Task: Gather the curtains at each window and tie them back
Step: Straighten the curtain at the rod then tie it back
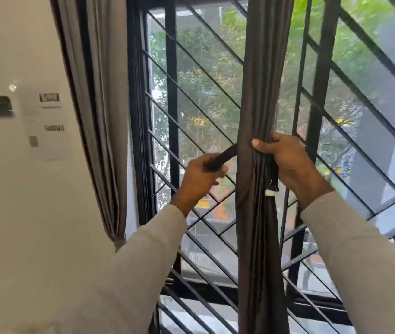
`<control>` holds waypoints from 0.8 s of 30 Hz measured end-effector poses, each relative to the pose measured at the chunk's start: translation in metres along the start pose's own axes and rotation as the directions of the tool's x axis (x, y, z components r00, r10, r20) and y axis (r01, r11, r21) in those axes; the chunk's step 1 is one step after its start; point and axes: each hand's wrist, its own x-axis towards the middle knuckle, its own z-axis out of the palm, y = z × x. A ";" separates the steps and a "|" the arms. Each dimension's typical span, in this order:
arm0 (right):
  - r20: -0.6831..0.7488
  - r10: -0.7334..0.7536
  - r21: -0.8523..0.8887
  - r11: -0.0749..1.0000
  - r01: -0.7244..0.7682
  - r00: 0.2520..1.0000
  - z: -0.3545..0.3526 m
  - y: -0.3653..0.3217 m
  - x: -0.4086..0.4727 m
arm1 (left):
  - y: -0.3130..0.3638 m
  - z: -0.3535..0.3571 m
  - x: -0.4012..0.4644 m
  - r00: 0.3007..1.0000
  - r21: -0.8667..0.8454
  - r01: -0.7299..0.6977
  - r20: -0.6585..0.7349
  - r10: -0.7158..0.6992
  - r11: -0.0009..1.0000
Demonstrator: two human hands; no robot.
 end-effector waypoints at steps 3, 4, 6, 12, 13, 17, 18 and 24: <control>-0.047 -0.014 0.021 1.000 0.015 0.999 0.005 0.003 -0.001 | 0.027 -0.007 0.015 0.981 -0.042 -0.192 0.021 0.193 0.981; -0.062 -0.021 0.027 0.999 0.023 0.998 0.007 0.005 -0.002 | 0.034 -0.009 0.020 0.956 -0.030 -0.290 0.023 0.291 0.957; -0.102 -0.060 0.029 0.998 0.063 0.993 0.014 0.008 -0.007 | 0.046 -0.009 0.026 0.865 0.026 -0.502 0.033 0.501 0.865; -0.307 -0.243 0.062 0.960 0.274 0.920 0.041 0.014 -0.042 | 0.074 0.000 0.032 0.530 0.166 -0.848 0.289 0.797 0.504; -0.314 -0.227 0.117 0.954 0.275 0.922 0.043 0.015 -0.049 | 0.078 0.001 0.034 0.520 0.164 -0.854 0.311 0.795 0.495; -0.279 -0.140 0.214 0.956 0.203 0.950 0.033 0.015 -0.075 | 0.092 0.003 0.046 0.613 0.214 -0.790 0.289 0.735 0.575; -0.239 -0.134 0.238 0.952 0.192 0.962 0.029 0.015 -0.079 | 0.094 0.005 0.048 0.626 0.219 -0.780 0.290 0.724 0.587; 0.035 -0.214 0.183 0.962 0.204 0.976 0.001 0.018 -0.086 | 0.103 0.023 0.060 0.660 0.105 -0.735 0.336 0.672 0.670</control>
